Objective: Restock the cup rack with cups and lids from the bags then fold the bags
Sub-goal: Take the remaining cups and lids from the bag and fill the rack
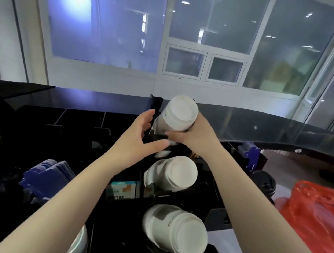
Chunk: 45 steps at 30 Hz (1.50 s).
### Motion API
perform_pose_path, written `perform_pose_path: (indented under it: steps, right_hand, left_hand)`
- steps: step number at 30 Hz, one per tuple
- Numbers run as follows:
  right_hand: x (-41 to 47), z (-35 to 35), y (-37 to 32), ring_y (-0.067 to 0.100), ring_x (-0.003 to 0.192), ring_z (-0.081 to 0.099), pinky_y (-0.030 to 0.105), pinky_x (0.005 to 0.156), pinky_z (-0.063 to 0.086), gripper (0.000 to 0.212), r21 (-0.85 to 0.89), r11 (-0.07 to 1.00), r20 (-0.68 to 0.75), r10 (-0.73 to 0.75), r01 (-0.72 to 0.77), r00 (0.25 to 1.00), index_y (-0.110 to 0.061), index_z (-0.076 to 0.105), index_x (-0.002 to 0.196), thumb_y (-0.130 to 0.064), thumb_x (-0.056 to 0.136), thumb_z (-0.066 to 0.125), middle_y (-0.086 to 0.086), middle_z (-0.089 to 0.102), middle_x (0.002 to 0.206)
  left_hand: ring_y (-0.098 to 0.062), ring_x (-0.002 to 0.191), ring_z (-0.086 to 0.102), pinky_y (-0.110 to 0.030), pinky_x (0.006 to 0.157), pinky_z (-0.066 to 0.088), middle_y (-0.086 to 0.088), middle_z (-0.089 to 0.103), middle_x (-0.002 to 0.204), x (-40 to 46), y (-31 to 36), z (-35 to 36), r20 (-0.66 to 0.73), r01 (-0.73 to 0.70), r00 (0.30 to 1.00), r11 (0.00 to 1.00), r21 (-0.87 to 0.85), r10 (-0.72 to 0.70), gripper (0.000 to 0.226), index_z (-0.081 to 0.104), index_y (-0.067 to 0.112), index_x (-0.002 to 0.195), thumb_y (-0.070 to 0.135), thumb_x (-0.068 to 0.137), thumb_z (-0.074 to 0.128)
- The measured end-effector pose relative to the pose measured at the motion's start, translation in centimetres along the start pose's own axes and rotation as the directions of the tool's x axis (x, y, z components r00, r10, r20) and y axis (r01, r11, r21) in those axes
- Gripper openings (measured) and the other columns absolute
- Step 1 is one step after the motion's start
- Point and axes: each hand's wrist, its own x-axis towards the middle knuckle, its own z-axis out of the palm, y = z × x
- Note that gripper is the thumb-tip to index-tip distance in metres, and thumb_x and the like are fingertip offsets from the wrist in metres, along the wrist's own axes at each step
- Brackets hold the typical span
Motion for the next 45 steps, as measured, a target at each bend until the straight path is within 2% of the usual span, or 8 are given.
perform_pose_path:
  steps: [4, 10, 16, 30, 35, 39, 41, 45]
  right_hand:
    - [0.2, 0.4, 0.4, 0.006, 0.112, 0.056, 0.03, 0.095, 0.047, 0.08, 0.027, 1.0, -0.022, -0.004, 0.005, 1.0, -0.029, 0.049, 0.128, -0.039, 0.058, 0.087, -0.016, 0.062, 0.117]
    - [-0.3, 0.9, 1.2, 0.005, 0.109, 0.056, 0.034, 0.095, 0.049, 0.076, 0.113, 0.993, -0.097, -0.013, 0.023, 0.995, -0.032, 0.05, 0.124, -0.038, 0.056, 0.085, -0.017, 0.062, 0.115]
    - [-1.0, 1.3, 0.9, -0.02, 0.093, 0.054, 0.0, 0.065, 0.042, 0.06, 0.228, 0.972, -0.216, -0.012, 0.062, 0.976, -0.052, 0.048, 0.101, -0.054, 0.049, 0.078, -0.043, 0.057, 0.095]
    - [-1.2, 2.1, 0.9, -0.017, 0.099, 0.052, 0.0, 0.069, 0.041, 0.062, 0.229, 0.953, -0.343, -0.11, 0.196, 0.933, -0.053, 0.043, 0.104, -0.051, 0.052, 0.077, -0.042, 0.053, 0.103]
    - [-1.7, 1.2, 0.4, -0.011, 0.102, 0.056, 0.011, 0.079, 0.049, 0.063, 0.296, 0.928, -0.335, -0.123, 0.228, 0.934, -0.048, 0.046, 0.11, -0.046, 0.056, 0.079, -0.036, 0.058, 0.105]
    - [-2.8, -0.5, -1.0, 0.015, 0.111, 0.062, 0.041, 0.091, 0.053, 0.078, 0.406, 0.87, -0.329, -0.147, 0.28, 0.933, -0.014, 0.053, 0.125, -0.041, 0.057, 0.081, -0.001, 0.065, 0.117]
    - [-3.9, -1.7, -1.6, 0.018, 0.109, 0.063, 0.039, 0.088, 0.055, 0.076, 0.431, 0.839, -0.353, -0.182, 0.332, 0.918, -0.006, 0.054, 0.124, -0.038, 0.06, 0.081, 0.006, 0.066, 0.116]
    - [-6.8, -3.3, -1.6, 0.012, 0.106, 0.065, 0.023, 0.082, 0.053, 0.055, 0.53, 0.738, -0.438, -0.182, 0.417, 0.88, -0.008, 0.058, 0.118, -0.023, 0.068, 0.078, -0.004, 0.07, 0.109]
  left_hand:
    - [0.025, 0.113, 0.041, 0.001, 0.084, 0.037, 0.036, 0.04, 0.128, 0.6, -1.9, 0.9, 0.05, 0.011, 0.999, 1.0, -0.023, -0.01, 0.12, 0.012, 0.031, 0.15, 0.044, 0.056, 0.084]
    - [0.009, 0.12, 0.048, -0.005, 0.09, 0.041, 0.027, 0.05, 0.129, 0.5, -3.5, 2.4, -0.063, -0.068, 0.996, 0.996, -0.055, 0.065, 0.093, 0.027, 0.049, 0.136, 0.018, 0.069, 0.085]
    - [0.008, 0.113, 0.051, -0.005, 0.088, 0.039, 0.042, 0.048, 0.117, 0.8, -2.3, 3.0, -0.271, -0.186, 0.941, 0.979, 0.082, 0.202, 0.074, 0.035, 0.056, 0.121, 0.029, 0.065, 0.075]
    - [0.021, 0.101, 0.05, 0.005, 0.075, 0.035, 0.041, 0.054, 0.111, 0.8, -3.1, 3.1, -0.238, -0.078, 0.964, 0.981, 0.178, 0.12, 0.066, 0.038, 0.059, 0.121, 0.035, 0.07, 0.072]
    - [0.014, 0.107, 0.053, 0.003, 0.079, 0.037, 0.034, 0.057, 0.116, 0.6, -2.7, 3.1, -0.187, -0.132, 0.969, 0.976, 0.171, 0.164, 0.064, 0.041, 0.057, 0.123, 0.032, 0.069, 0.065]
    - [0.003, 0.118, 0.051, -0.015, 0.094, 0.044, 0.022, 0.055, 0.129, -0.1, -1.9, 2.8, -0.159, -0.173, 0.967, 0.971, 0.162, 0.199, 0.072, 0.04, 0.043, 0.135, 0.025, 0.071, 0.068]
    - [-0.003, 0.13, 0.042, -0.025, 0.107, 0.038, 0.013, 0.045, 0.142, -1.1, -1.2, 2.7, -0.187, -0.165, 0.961, 0.967, 0.196, 0.202, 0.077, 0.035, 0.032, 0.142, 0.029, 0.073, 0.069]
    - [0.008, 0.133, 0.032, -0.004, 0.104, 0.024, 0.032, 0.033, 0.142, -4.2, 1.4, 2.7, -0.289, -0.19, 0.929, 0.969, 0.159, 0.23, 0.076, 0.028, 0.043, 0.141, 0.047, 0.073, 0.063]
